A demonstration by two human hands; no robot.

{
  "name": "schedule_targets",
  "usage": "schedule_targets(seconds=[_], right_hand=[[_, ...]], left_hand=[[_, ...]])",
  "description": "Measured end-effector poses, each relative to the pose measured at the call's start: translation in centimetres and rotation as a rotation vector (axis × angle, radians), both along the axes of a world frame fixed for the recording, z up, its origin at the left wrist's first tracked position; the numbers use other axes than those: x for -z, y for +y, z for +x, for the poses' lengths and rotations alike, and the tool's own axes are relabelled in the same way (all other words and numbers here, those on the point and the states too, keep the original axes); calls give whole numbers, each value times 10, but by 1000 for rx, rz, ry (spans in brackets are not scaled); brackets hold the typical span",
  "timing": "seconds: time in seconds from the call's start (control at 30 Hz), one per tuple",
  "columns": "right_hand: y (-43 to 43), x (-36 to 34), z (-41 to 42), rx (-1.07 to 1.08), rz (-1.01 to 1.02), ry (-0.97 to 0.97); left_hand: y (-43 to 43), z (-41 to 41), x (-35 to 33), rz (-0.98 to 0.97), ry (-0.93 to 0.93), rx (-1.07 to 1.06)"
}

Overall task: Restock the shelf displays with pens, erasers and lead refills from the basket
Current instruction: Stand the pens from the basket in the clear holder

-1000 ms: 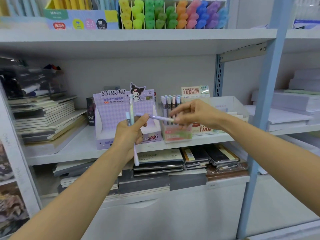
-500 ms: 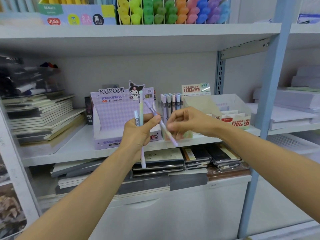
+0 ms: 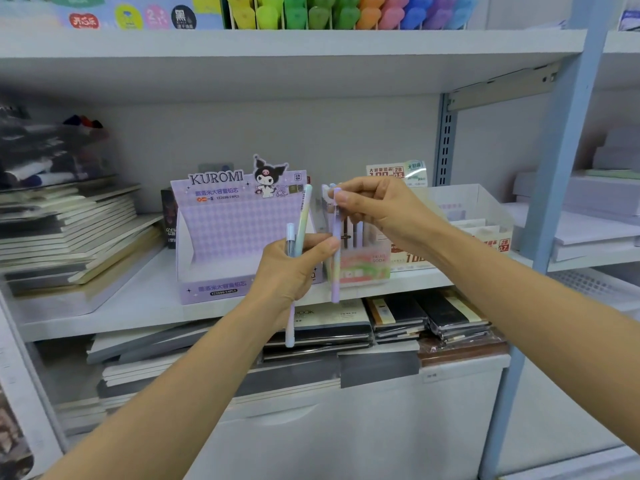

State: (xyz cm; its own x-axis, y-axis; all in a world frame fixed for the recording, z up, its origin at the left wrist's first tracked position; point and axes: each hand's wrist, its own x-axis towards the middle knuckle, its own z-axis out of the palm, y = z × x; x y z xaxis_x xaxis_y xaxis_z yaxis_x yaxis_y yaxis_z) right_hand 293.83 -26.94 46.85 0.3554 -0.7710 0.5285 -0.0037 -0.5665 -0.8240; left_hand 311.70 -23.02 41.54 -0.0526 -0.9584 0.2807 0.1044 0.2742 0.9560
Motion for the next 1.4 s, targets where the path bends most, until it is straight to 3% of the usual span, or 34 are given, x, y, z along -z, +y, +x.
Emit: schedule_targets(seconds=[0.33,0.57,0.73,0.9,1.2,1.4], right_hand=[[-1,3,-5,61,-12,27],[-11,-29,-30,328,-154,-273],[-32,-19,-40,506,-254,-153],[-46,2,-37,528,-285,-11],[-47,-1,-38,499,-273,143],[-44,9,-27,678,-338,294]], left_hand=[[-6,-7,7,-2,20,26],[-17,5,5,3,70,100],[-26,10,5,-31,13,150],[-28,6,8,-121,-75,168],[-29,5,2,-33,-88,233],[-19,8,4,-79,-110,230]])
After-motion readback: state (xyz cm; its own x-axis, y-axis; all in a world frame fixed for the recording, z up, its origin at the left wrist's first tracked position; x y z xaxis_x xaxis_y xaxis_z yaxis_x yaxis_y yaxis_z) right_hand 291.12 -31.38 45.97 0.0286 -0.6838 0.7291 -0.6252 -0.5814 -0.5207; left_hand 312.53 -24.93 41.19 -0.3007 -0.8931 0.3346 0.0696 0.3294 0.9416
